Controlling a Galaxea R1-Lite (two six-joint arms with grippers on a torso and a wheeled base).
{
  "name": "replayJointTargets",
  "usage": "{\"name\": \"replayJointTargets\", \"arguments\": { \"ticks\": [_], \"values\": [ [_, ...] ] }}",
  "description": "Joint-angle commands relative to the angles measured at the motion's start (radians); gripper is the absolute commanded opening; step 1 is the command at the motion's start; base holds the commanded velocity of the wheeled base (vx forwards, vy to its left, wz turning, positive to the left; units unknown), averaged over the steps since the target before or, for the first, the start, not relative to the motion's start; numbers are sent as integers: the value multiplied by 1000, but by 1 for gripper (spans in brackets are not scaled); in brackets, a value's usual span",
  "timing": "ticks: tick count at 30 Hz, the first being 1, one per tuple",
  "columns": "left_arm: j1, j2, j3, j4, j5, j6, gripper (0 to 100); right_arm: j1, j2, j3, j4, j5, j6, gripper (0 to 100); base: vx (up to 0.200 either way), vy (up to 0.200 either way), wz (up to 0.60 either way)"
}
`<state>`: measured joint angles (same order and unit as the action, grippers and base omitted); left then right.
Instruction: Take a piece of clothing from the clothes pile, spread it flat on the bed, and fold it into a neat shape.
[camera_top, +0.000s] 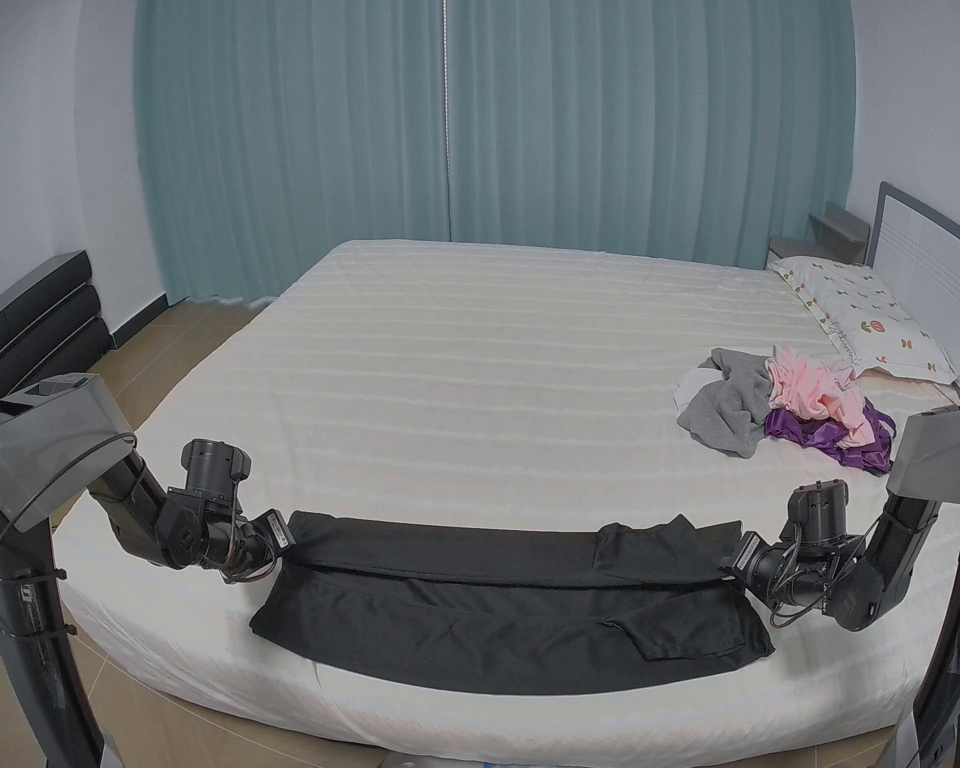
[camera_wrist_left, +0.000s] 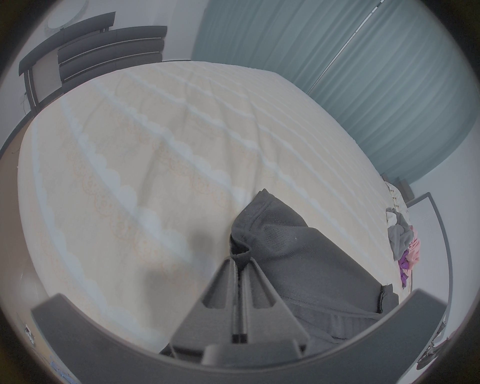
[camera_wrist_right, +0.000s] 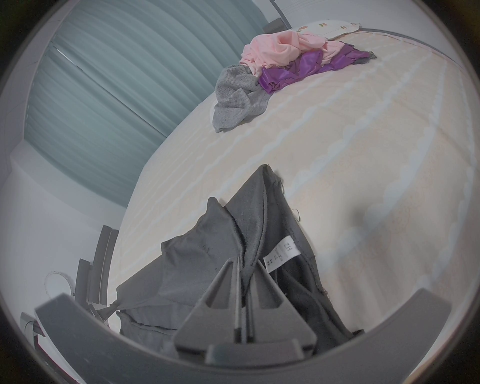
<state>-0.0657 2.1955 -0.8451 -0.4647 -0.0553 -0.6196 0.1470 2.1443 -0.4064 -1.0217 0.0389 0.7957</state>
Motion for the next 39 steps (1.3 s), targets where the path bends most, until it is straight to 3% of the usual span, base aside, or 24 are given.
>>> {"name": "replayJointTargets", "arguments": {
  "ticks": [1, 2, 3, 4, 13, 20, 30, 31, 39],
  "values": [
    [0, 0, 12, 3, 0, 0, 0, 5, 5, 11, 2, 1, -1, 0, 0, 0, 0],
    [-2, 0, 14, 3, 0, 0, 0, 6, 5, 15, 2, 1, -1, 0, 0, 0, 0],
    [-2, 0, 17, 3, 0, 0, 0, 11, 5, 21, 2, 1, -4, 100, 0, 0, 0],
    [-2, 0, 17, 3, 0, 0, 100, 19, 3, 29, 2, -1, -9, 100, 0, 0, 0],
    [6, -65, -22, 6, -6, -14, 100, -18, -75, -9, 0, 12, -16, 100, 0, 0, 0],
    [4, 44, -200, 11, -11, -57, 100, -95, -27, -98, 6, 125, -3, 100, 0, 0, 0],
    [-2, 216, -356, 15, -12, -57, 100, -150, 22, -83, -29, 214, 79, 100, 0, 0, 0],
    [-2, 224, -362, 15, -11, -57, 0, -152, 22, -83, -29, 214, 79, 100, 0, 0, 0],
    [6, 227, -370, 12, -8, -60, 0, -155, 20, -72, -31, 214, 79, 100, 0, 0, 0]
  ]
}}
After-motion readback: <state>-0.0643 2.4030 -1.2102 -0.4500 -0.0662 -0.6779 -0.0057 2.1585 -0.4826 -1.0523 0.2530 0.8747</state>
